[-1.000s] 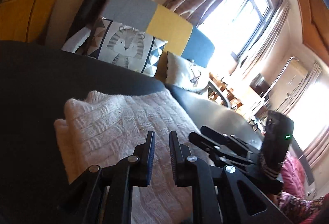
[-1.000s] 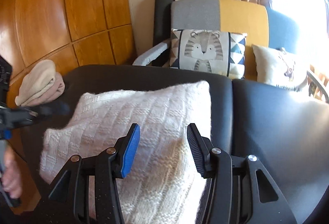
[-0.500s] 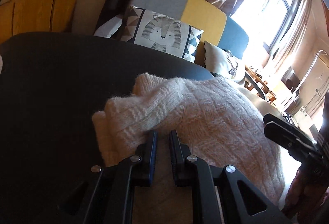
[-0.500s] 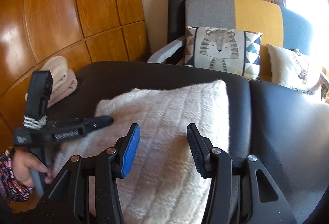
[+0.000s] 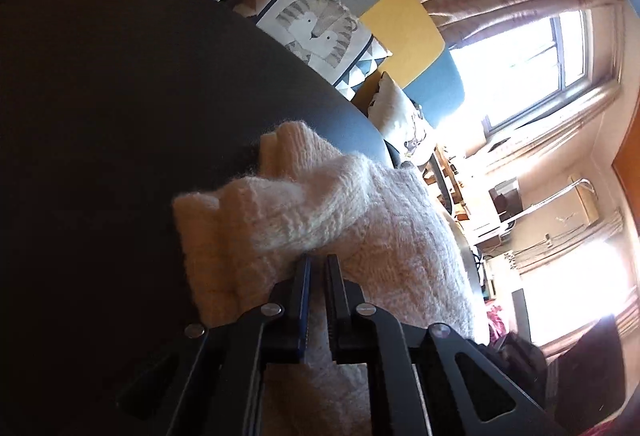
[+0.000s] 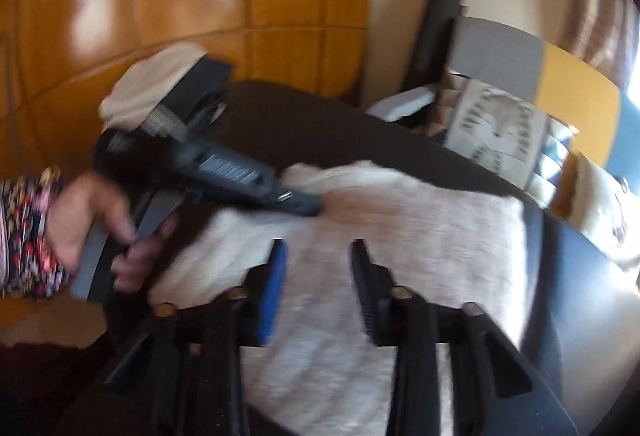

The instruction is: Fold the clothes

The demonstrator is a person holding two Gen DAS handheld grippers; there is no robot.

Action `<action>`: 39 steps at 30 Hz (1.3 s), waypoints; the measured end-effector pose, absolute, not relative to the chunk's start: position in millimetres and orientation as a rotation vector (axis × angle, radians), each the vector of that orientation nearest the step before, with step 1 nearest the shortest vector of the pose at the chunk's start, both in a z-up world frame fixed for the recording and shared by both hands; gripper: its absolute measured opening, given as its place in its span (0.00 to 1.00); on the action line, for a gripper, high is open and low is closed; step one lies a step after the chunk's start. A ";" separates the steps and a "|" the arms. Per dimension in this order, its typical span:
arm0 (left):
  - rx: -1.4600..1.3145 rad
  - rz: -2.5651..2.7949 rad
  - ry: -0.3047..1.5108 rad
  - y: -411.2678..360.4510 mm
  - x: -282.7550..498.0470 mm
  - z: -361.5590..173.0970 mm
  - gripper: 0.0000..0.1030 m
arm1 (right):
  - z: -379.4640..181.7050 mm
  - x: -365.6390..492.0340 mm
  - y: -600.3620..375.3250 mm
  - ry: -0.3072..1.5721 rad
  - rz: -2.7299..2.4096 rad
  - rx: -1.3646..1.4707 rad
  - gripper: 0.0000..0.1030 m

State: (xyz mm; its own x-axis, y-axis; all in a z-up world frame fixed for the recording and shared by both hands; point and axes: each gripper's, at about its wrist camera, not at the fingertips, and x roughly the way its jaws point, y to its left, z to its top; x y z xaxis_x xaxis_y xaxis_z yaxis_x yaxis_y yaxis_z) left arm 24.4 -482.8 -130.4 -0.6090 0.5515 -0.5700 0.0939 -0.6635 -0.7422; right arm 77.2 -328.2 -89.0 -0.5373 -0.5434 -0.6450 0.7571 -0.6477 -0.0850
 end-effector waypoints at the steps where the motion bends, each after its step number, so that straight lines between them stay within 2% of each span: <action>1: -1.225 2.326 -1.111 -483.3 22.7 -129.3 0.04 | -92.2 78.6 -335.3 0.464 -2.184 0.761 0.26; 4: -1.250 2.333 -1.075 -479.9 21.9 -127.1 0.04 | -103.9 78.2 -352.2 0.406 -2.136 0.807 0.26; 12: -1.186 2.453 -1.013 -468.1 29.4 -128.9 0.04 | -133.6 96.0 -373.8 0.583 -2.111 0.757 0.26; 17: -1.069 2.581 -0.937 -456.2 51.9 -104.4 0.05 | -131.5 101.0 -372.9 0.578 -2.125 0.761 0.27; 20: -0.952 2.579 -0.848 -442.3 63.7 -85.1 0.10 | -129.1 101.6 -372.2 0.555 -2.129 0.770 0.27; 23: -0.990 2.567 -0.821 -438.9 64.9 -92.1 0.12 | -123.6 98.7 -366.6 0.483 -2.135 0.794 0.28; 24: -1.005 2.562 -0.816 -438.5 65.2 -95.3 0.12 | -121.5 98.9 -363.0 0.453 -2.137 0.799 0.30; 26: -1.035 2.554 -0.807 -437.8 65.9 -101.7 0.12 | -117.0 103.0 -356.4 0.418 -2.133 0.806 0.42; 27: -1.050 2.550 -0.802 -437.4 66.2 -104.9 0.12 | -114.9 107.1 -353.6 0.420 -2.134 0.806 0.43; 35: -1.050 2.574 -0.801 -440.0 84.1 -114.1 0.12 | -85.8 149.6 -303.5 0.454 -2.265 0.671 0.43; 37: -1.046 2.589 -0.784 -438.4 86.9 -113.6 0.12 | -80.8 144.0 -283.5 0.406 -2.314 0.716 0.43; 39: -1.043 2.608 -0.748 -435.9 89.7 -112.5 0.12 | -76.4 131.5 -261.9 0.336 -2.354 0.784 0.39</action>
